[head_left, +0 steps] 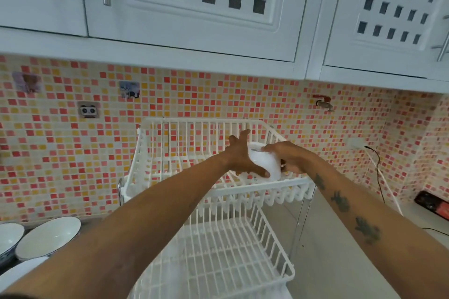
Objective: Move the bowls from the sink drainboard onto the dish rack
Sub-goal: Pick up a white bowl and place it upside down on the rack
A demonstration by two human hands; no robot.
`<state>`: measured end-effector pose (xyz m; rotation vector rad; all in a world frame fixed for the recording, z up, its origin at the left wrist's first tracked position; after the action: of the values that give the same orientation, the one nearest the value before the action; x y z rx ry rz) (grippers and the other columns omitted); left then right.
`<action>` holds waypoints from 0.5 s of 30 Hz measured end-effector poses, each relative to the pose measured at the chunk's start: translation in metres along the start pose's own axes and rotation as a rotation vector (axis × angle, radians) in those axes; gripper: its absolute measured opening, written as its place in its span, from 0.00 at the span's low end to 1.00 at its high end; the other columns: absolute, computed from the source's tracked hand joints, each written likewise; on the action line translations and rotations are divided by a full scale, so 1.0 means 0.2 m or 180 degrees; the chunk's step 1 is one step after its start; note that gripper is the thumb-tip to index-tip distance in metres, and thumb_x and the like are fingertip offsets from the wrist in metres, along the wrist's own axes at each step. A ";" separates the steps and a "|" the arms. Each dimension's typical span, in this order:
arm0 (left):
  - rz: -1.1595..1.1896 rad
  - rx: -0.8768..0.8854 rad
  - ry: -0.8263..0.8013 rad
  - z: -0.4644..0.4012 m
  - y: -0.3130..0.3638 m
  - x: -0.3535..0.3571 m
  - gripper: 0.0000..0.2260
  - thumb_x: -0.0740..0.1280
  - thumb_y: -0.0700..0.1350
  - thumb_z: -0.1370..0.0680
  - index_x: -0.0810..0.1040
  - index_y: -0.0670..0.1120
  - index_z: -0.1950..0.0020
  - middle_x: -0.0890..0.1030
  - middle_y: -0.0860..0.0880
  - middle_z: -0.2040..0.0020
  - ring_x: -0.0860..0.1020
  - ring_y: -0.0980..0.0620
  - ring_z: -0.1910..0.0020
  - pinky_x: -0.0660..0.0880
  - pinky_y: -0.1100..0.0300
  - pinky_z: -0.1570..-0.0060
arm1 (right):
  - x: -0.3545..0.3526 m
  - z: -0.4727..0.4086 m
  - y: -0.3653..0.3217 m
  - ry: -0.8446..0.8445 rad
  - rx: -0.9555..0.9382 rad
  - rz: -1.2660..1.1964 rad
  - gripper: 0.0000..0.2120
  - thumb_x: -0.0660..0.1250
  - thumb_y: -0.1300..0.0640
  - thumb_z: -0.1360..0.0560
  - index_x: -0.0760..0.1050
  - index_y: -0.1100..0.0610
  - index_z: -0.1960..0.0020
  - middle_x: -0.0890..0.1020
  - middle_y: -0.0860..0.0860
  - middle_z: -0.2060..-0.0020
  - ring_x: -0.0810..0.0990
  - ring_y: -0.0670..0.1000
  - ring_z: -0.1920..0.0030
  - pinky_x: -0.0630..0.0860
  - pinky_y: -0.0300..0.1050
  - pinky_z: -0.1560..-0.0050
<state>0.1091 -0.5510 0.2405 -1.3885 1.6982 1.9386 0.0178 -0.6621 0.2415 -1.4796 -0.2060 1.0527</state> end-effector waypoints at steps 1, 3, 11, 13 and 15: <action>-0.0177 0.0052 -0.0017 0.00 0.00 0.01 0.58 0.81 0.51 0.36 0.41 0.52 0.20 0.51 0.41 0.24 0.66 0.37 0.28 0.77 0.48 0.40 | 0.01 -0.01 0.01 0.0026 -0.0036 0.0051 0.18 0.66 0.54 0.24 0.73 0.62 0.38 0.80 0.58 0.47 0.79 0.61 0.44 0.75 0.61 0.38; -0.0334 0.0099 -0.0042 0.02 0.01 0.03 0.58 0.80 0.50 0.35 0.40 0.51 0.20 0.48 0.40 0.23 0.61 0.37 0.25 0.70 0.47 0.33 | 0.03 -0.02 0.00 0.0061 -0.0165 0.0204 0.17 0.63 0.55 0.22 0.72 0.63 0.36 0.79 0.58 0.47 0.78 0.60 0.45 0.74 0.59 0.37; -0.0357 -0.0126 -0.0235 0.06 -0.02 -0.02 0.57 0.77 0.57 0.32 0.34 0.51 0.21 0.40 0.44 0.20 0.50 0.41 0.21 0.60 0.45 0.27 | -0.01 -0.01 -0.06 0.0923 -0.0829 0.1528 0.21 0.58 0.51 0.20 0.72 0.63 0.33 0.75 0.61 0.34 0.77 0.60 0.40 0.72 0.49 0.41; -0.0398 -0.0071 -0.0138 0.12 -0.01 -0.10 0.54 0.73 0.60 0.30 0.35 0.51 0.21 0.37 0.45 0.20 0.47 0.41 0.20 0.56 0.44 0.25 | 0.01 0.12 -0.20 0.1554 -0.1745 0.1572 0.19 0.59 0.52 0.20 0.74 0.62 0.35 0.76 0.60 0.35 0.76 0.60 0.37 0.71 0.48 0.40; -0.0360 0.0063 0.0019 0.22 -0.02 -0.23 0.50 0.70 0.61 0.28 0.37 0.52 0.21 0.38 0.45 0.20 0.50 0.41 0.21 0.57 0.45 0.24 | 0.10 0.26 -0.34 0.1831 -0.2528 0.1313 0.15 0.60 0.53 0.21 0.78 0.61 0.41 0.80 0.58 0.42 0.79 0.58 0.43 0.73 0.49 0.44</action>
<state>0.1138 -0.4938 0.2678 -1.4514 1.6000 1.8540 0.0227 -0.5957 0.2991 -2.5640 0.1216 0.8405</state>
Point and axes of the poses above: each hand's wrist, its own z-axis away from the middle knuckle, its own x-axis out of the palm, y = z × x, the point moved 6 cm from there along -z, towards the middle knuckle
